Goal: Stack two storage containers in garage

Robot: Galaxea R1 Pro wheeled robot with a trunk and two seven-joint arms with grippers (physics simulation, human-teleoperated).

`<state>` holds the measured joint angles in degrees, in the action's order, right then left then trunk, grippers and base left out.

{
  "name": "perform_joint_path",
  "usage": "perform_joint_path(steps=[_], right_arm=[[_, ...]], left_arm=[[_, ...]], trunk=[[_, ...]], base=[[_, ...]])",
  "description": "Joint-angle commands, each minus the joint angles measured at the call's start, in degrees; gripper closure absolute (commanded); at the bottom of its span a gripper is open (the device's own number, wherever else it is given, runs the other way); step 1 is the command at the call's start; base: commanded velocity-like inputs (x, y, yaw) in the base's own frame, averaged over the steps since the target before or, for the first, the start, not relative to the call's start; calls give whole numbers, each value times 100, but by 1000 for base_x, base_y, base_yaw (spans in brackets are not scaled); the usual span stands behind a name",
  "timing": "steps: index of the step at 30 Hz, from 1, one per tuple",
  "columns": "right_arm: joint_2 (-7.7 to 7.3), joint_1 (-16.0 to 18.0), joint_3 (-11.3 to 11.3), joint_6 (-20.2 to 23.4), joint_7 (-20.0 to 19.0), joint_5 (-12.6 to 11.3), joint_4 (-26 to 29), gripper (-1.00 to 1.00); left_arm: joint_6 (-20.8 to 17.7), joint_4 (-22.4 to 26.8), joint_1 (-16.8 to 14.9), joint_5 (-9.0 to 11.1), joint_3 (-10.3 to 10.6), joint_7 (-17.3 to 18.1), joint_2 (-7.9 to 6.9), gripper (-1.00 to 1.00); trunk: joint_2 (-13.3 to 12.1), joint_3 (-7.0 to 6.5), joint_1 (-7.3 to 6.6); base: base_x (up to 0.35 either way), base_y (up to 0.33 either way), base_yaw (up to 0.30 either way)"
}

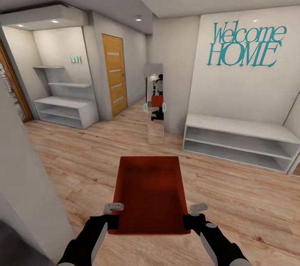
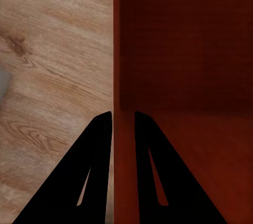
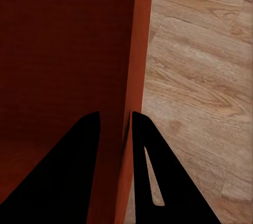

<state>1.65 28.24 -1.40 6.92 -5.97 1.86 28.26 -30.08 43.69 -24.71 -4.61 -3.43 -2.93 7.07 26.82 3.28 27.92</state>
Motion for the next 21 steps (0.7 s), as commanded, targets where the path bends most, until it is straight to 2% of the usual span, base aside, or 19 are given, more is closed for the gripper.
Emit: perform_joint_path(steps=[1, 5, 10, 21], right_arm=[[-6, 6, -9, 2, 12, 25, 31, 100], [-6, 6, -29, 2, 11, 25, 31, 100], [-6, 6, -174, 2, 16, 17, 31, 100], [-6, 6, -218, 2, 15, 16, 31, 100]], left_arm=[[-41, -1, 0, -251, -27, -50, -66, 100], [-41, -1, -1, -251, -27, -50, -66, 100], [-41, -1, 0, -251, -27, -50, -66, 100], [-41, -1, 1, -251, -27, -50, -66, 100]], trunk=[[11, 12, 6], [11, 12, 6], [11, 12, 6], [11, 12, 6]], base=[[327, 0, 0], [327, 0, 0], [327, 0, 38], [327, 0, 219]])
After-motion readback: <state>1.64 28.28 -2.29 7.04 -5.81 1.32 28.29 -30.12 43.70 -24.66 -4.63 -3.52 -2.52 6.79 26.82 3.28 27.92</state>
